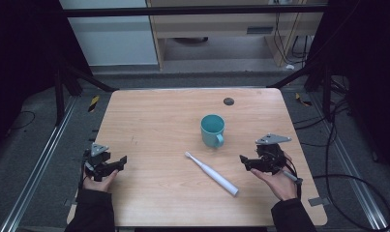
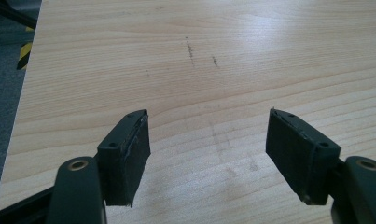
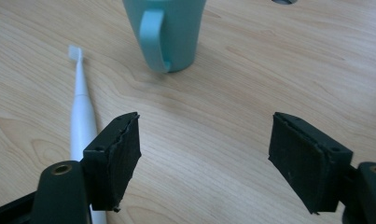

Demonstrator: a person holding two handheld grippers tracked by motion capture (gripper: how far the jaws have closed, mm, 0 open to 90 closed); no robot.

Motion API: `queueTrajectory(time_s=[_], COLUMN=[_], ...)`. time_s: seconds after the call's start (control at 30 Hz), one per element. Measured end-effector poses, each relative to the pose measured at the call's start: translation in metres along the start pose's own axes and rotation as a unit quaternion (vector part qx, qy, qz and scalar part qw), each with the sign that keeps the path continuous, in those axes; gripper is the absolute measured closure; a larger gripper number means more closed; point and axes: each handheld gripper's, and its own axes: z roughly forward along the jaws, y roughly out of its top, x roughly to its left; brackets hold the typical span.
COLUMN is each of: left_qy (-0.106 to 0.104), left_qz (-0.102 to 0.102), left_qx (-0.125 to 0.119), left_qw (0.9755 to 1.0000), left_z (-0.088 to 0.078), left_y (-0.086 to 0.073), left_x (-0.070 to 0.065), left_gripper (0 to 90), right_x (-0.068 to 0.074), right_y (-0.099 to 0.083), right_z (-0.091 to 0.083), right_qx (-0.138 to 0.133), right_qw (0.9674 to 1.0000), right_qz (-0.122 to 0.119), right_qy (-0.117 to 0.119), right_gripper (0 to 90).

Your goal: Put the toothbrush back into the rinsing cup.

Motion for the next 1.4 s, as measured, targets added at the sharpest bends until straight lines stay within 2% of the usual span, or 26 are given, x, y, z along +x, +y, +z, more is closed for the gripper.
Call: queueTrajectory(time_s=[0.17, 0.27, 0.57, 0.83, 1.07, 1.4], left_qy=[-0.001, -0.001, -0.001, -0.002, -0.002, -0.003], left_qz=[0.002, 0.003, 0.003, 0.003, 0.003, 0.003], left_qx=[0.003, 0.003, 0.004, 0.005, 0.006, 0.008], left_qw=[1.0000, 1.0000, 1.0000, 1.0000, 1.0000, 1.0000], left_z=[0.001, 0.001, 0.001, 0.002, 0.002, 0.002], left_y=[0.000, 0.000, 0.000, 0.000, 0.000, 0.000], left_x=[-0.001, -0.001, -0.001, -0.001, -0.001, -0.001], left_gripper=[30.0, 30.1, 30.2, 30.1, 30.2, 30.2], right_x=[0.006, 0.014, 0.031, 0.042, 0.053, 0.061], right_y=[0.010, 0.020, 0.034, 0.034, 0.029, 0.020], right_z=[0.000, 0.001, 0.004, 0.011, 0.020, 0.031], right_qx=[0.005, 0.017, 0.047, 0.081, 0.109, 0.142], right_qw=[0.9999, 0.9992, 0.9963, 0.9919, 0.9867, 0.9812], right_qz=[-0.008, -0.028, -0.050, -0.071, -0.084, -0.086], right_qy=[0.013, 0.022, 0.052, 0.068, 0.086, 0.098], right_gripper=[29.4, 32.2, 37.9, 42.8, 46.9, 51.4])
